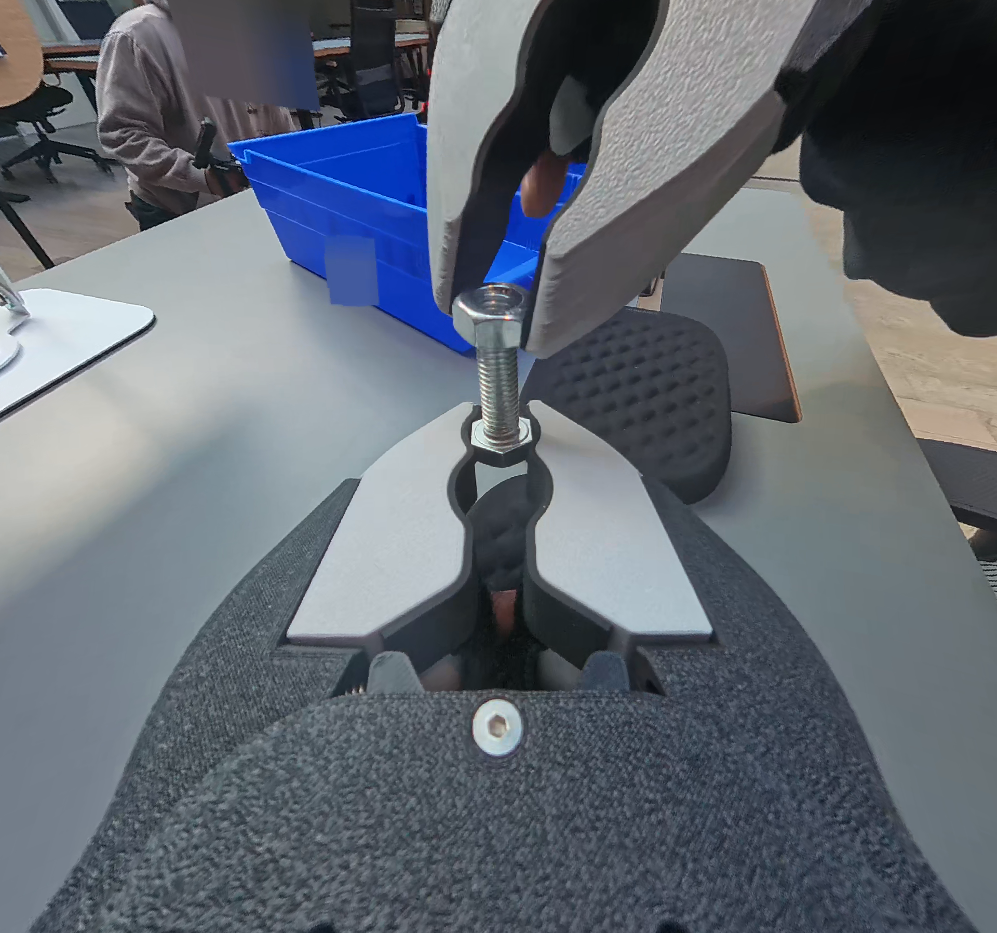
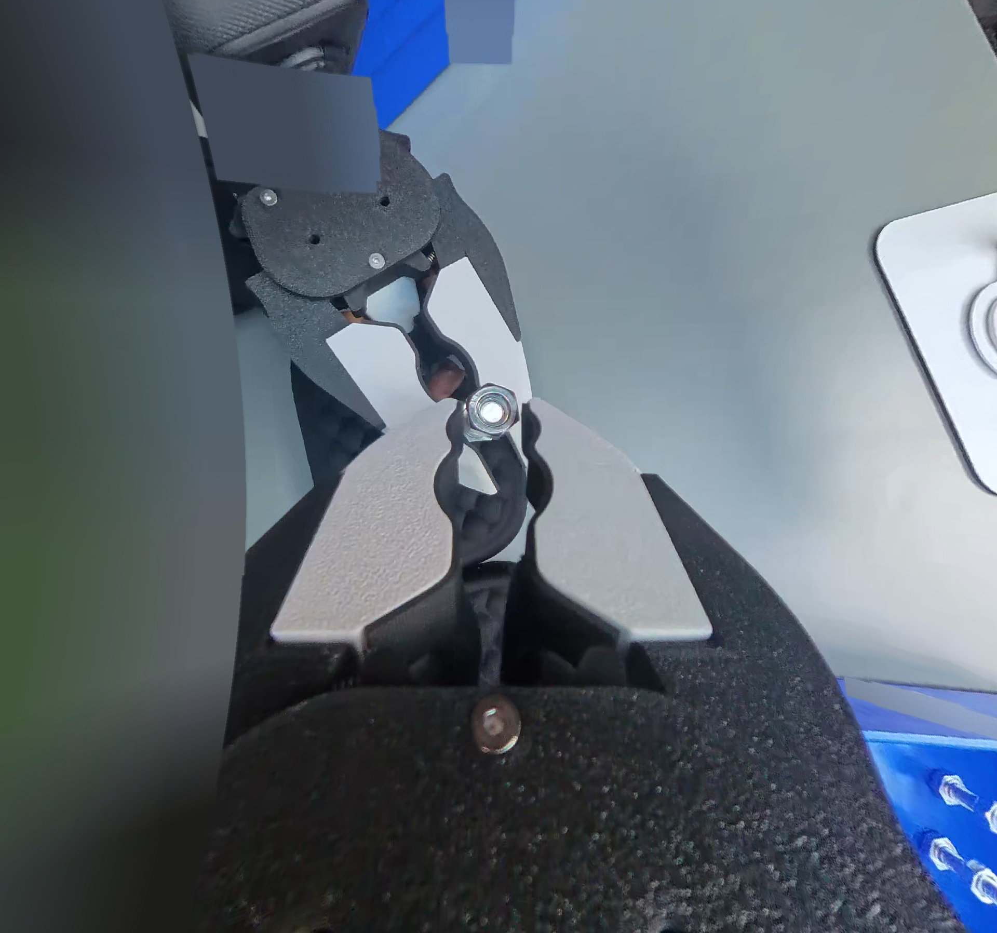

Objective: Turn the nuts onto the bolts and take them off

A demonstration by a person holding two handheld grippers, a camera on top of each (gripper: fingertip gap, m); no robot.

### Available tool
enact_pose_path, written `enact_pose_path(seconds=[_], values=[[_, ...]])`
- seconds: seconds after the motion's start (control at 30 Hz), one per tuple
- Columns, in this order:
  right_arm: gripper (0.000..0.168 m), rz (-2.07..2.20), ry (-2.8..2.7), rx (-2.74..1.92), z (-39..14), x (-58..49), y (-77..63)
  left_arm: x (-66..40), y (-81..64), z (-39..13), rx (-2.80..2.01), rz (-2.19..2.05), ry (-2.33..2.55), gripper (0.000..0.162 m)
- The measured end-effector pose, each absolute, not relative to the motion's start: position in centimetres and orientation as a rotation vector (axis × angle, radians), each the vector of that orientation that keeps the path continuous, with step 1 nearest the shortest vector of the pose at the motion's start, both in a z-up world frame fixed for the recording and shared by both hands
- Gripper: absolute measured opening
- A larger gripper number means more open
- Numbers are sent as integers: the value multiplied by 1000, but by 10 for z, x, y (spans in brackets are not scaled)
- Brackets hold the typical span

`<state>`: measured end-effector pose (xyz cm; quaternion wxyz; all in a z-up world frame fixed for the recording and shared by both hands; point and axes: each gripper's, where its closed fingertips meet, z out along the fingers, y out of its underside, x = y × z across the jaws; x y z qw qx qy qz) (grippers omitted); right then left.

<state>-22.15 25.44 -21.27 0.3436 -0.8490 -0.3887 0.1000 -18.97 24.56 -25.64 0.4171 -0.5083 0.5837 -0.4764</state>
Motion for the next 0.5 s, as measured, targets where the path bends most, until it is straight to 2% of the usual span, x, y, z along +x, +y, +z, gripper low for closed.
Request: enact_pose_path(seconds=[0.07,0.3,0.5], values=[[39,258,-1067,-2171,-208,-223,254,-190,245,-256,-1269,-1193,1469,14],[33,416,-1556,-1828,-200,-230,247,-190,241,-253,-1251,-1235,1474,14],[19,493,-1697,-1779,-209,-226,249,-190,240,-253,-1241,-1246,1484,13]])
